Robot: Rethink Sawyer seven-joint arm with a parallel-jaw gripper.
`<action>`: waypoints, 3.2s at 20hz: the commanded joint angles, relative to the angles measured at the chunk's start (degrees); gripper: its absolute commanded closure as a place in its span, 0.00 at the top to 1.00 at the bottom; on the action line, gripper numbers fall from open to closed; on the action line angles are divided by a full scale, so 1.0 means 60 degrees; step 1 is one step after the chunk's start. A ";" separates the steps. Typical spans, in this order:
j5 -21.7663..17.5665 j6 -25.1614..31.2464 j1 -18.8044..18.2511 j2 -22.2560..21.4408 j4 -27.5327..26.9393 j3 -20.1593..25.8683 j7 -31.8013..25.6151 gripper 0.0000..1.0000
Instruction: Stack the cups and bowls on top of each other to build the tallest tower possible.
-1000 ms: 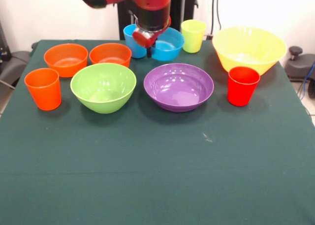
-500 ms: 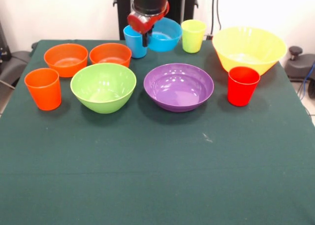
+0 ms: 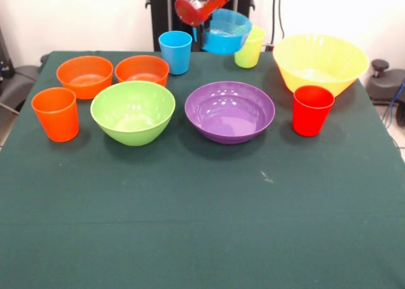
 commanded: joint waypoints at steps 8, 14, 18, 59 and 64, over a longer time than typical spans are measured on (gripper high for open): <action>0.0539 -0.0170 0.0350 0.0127 -0.0992 0.0852 -0.0862 0.00; 0.0112 0.0385 0.0806 0.0535 -0.2156 0.0507 -0.1187 0.00; -0.0055 0.0557 0.0974 0.0940 -0.2740 0.0294 -0.1377 0.00; -0.0638 0.2177 0.1060 0.3669 -0.7147 -0.0081 -0.3387 0.00; -0.0798 0.2422 0.0999 0.3887 -0.7550 -0.0029 -0.3828 0.00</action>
